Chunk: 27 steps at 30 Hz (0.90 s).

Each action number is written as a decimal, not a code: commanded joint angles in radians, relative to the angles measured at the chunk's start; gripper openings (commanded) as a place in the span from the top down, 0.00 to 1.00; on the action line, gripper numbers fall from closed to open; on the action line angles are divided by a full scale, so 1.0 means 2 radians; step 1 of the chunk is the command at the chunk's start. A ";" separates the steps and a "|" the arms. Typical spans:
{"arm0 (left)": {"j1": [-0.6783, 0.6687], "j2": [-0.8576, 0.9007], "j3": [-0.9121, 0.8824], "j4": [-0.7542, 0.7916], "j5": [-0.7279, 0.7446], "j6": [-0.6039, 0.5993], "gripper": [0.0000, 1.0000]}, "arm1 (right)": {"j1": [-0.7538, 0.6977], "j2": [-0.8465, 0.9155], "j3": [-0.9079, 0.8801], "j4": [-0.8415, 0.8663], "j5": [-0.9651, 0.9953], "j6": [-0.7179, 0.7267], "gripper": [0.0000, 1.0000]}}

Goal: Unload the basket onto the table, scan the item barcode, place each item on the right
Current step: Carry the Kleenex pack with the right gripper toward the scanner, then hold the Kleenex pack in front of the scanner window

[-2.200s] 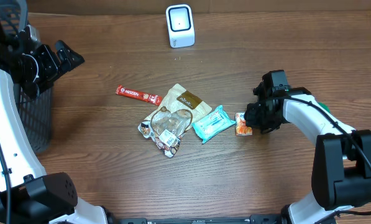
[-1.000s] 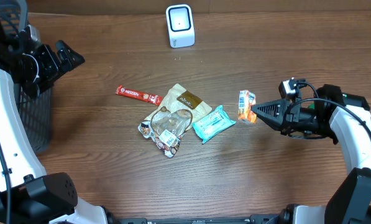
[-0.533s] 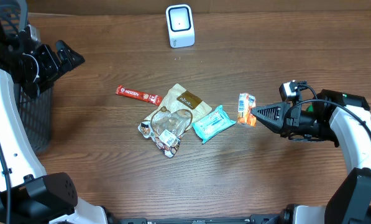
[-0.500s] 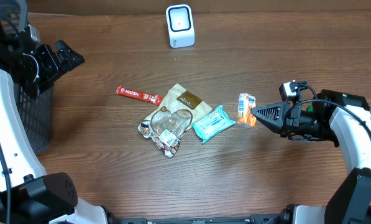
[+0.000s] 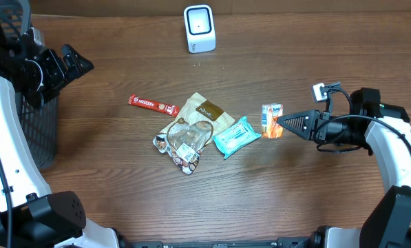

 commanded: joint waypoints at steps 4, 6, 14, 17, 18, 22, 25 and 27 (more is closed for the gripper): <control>-0.006 0.001 -0.001 0.001 0.000 -0.003 0.00 | -0.001 0.001 0.006 0.112 0.187 0.109 0.96; -0.006 0.001 -0.001 0.001 0.000 -0.003 0.00 | 0.000 0.005 0.006 0.160 0.280 0.216 0.96; -0.006 0.001 -0.001 0.001 0.000 -0.003 0.00 | 0.034 0.005 0.057 0.185 0.456 0.373 0.97; -0.006 0.001 -0.001 0.001 0.000 -0.003 0.00 | 0.060 0.005 0.128 0.125 0.510 0.374 0.97; -0.006 0.001 -0.001 0.001 0.000 -0.003 0.00 | 0.071 0.005 0.159 0.102 0.529 0.374 0.97; -0.006 0.001 -0.001 0.001 0.000 -0.003 0.00 | 0.125 0.006 0.282 0.039 0.585 0.372 0.97; -0.006 0.001 -0.001 0.001 0.000 -0.003 0.00 | 0.174 0.014 0.356 0.031 0.633 0.357 0.97; -0.006 0.001 -0.001 0.001 0.000 -0.003 0.00 | 0.210 0.025 0.399 0.032 0.680 0.347 0.97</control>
